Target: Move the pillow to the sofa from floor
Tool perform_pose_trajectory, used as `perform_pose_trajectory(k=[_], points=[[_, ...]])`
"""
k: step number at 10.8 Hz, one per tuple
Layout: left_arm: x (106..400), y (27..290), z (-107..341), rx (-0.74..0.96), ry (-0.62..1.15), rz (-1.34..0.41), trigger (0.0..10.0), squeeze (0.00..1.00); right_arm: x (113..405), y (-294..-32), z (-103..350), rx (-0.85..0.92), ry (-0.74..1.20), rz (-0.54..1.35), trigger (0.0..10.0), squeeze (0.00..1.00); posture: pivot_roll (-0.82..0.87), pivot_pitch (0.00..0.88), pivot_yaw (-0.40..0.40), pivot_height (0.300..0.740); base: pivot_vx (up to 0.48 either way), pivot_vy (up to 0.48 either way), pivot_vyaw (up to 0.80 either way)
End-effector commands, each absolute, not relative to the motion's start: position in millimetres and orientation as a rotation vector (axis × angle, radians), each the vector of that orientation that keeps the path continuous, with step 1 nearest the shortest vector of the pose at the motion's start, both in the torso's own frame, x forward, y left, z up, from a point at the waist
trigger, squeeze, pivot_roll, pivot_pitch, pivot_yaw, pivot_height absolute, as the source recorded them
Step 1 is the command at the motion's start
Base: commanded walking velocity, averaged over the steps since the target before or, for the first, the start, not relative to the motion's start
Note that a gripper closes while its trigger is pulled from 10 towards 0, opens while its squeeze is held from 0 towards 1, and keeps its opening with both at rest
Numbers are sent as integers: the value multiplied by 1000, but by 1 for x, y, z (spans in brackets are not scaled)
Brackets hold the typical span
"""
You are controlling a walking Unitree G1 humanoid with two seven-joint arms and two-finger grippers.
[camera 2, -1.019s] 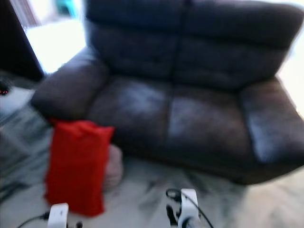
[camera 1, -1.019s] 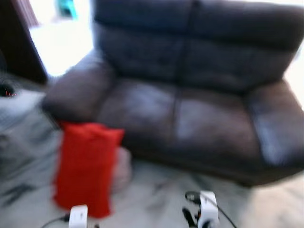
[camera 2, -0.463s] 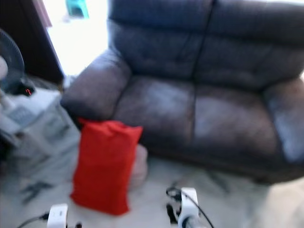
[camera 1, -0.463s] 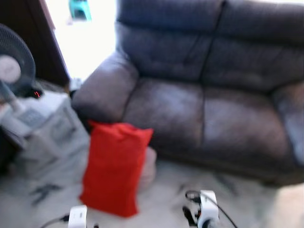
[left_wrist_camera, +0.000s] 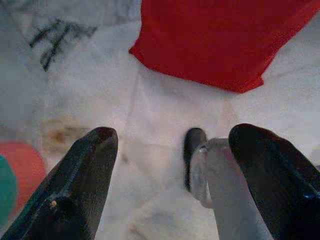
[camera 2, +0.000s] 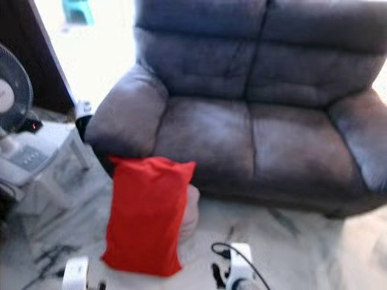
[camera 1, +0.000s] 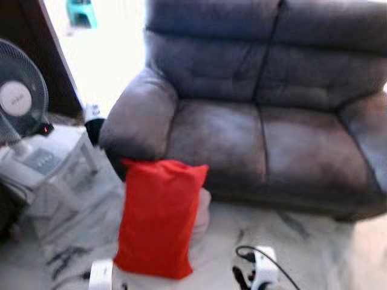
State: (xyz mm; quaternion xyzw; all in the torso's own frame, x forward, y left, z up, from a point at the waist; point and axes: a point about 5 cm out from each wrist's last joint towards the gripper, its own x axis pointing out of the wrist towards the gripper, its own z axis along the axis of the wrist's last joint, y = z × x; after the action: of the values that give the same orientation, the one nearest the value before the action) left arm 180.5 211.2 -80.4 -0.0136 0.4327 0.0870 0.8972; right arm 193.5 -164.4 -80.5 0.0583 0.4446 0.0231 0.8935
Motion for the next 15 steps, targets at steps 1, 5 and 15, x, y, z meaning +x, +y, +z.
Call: perform_pose_trajectory(k=[1, 5, 15], points=[[170, 205, -87, -26, 943, 167, 10000, 0, 188, -170, -83, 117, 938, 28, 10000, 0, 61, 86, -34, 704, 0, 431, 0], [175, 200, -85, -22, 933, 160, 10000, 0, 189, -169, -82, 127, 936, 21, 10000, 0, 59, 93, -32, 704, 0, 323, -273], [170, 220, -83, -4, 913, 174, 10000, 0, 191, -168, -82, 127, 925, 20, 10000, 0, 60, 100, -32, 704, 50, 0, 0]])
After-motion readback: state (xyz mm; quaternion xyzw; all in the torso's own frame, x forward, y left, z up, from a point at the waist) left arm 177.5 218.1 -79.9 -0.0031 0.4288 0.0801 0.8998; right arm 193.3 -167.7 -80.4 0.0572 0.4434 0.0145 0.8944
